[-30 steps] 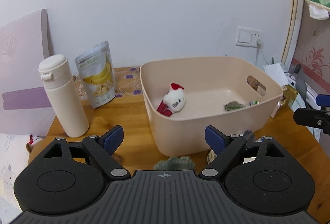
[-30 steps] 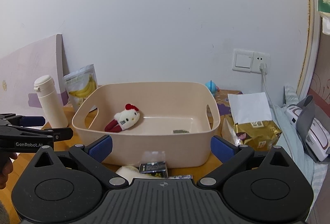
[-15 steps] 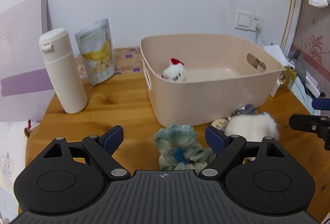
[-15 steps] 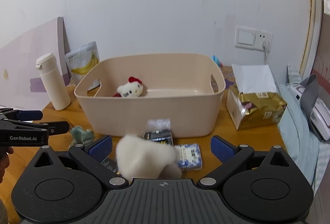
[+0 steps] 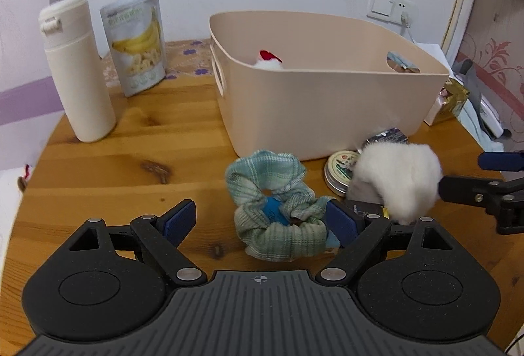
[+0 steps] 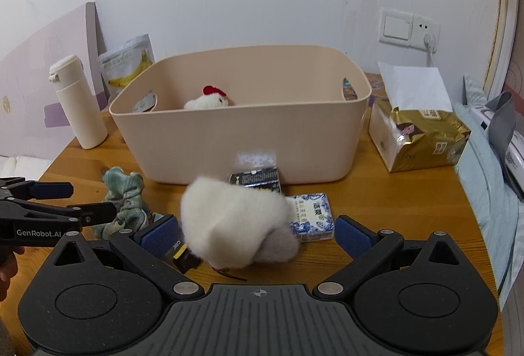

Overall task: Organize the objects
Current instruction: 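Move left tool to green plaid scrunchie while right tool approaches white fluffy plush, then close left tool on the scrunchie while right tool grips the white fluffy plush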

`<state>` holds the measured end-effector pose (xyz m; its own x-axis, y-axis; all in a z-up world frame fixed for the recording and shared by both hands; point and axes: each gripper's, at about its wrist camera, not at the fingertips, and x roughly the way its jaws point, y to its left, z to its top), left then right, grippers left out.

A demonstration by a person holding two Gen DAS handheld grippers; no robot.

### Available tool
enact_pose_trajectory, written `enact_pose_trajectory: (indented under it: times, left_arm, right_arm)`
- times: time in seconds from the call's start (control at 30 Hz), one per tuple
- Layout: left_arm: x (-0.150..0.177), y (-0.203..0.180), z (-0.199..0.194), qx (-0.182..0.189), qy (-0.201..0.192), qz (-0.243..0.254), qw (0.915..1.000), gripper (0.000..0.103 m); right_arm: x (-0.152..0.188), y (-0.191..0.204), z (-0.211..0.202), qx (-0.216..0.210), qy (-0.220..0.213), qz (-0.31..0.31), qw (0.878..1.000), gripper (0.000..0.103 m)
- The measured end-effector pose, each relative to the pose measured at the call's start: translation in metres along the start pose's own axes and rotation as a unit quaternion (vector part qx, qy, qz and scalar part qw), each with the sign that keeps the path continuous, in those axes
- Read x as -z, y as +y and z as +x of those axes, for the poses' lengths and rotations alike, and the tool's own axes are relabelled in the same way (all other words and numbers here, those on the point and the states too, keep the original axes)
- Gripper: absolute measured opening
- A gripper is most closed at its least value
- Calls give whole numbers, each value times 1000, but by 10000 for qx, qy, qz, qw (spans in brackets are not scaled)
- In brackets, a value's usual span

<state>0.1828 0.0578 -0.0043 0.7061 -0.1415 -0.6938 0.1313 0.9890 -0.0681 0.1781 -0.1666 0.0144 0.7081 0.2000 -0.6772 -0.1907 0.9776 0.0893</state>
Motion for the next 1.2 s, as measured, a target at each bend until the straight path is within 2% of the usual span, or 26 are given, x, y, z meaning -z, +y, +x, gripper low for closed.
enact_pose_trajectory:
  times: [0.53, 0.6, 0.73, 0.9, 0.97, 1.0, 1.17, 1.2]
  left_arm:
    - [-2, 2, 29, 183, 270, -222, 9992, 87]
    - [-2, 3, 31, 232, 306, -257, 9989, 84]
    - [-2, 3, 34, 342, 384, -280, 9983, 71]
    - [-2, 1, 33, 481, 395, -253, 9977, 48]
    - [-2, -1, 32, 482, 381, -195, 9979, 44]
    - [-2, -2, 31, 469, 369, -145, 9981, 42]
    - [-2, -3, 28, 439, 332, -86, 9984, 30]
    - [-2, -2, 28, 451, 331, -102, 9984, 27]
  right_arm:
    - [4, 7, 39, -75, 312, -45, 9995, 103]
    - [3, 8, 42, -106, 331, -59, 9994, 100]
    - [2, 10, 47, -182, 387, -77, 9991, 89]
    - [2, 14, 50, -170, 418, -184, 9988, 73]
    - [1, 14, 49, -168, 374, -178, 9990, 62]
    - [2, 14, 48, -177, 365, -184, 9990, 59]
    - [2, 11, 48, -202, 433, -130, 9988, 24]
    - [3, 10, 47, -204, 433, -118, 9988, 22]
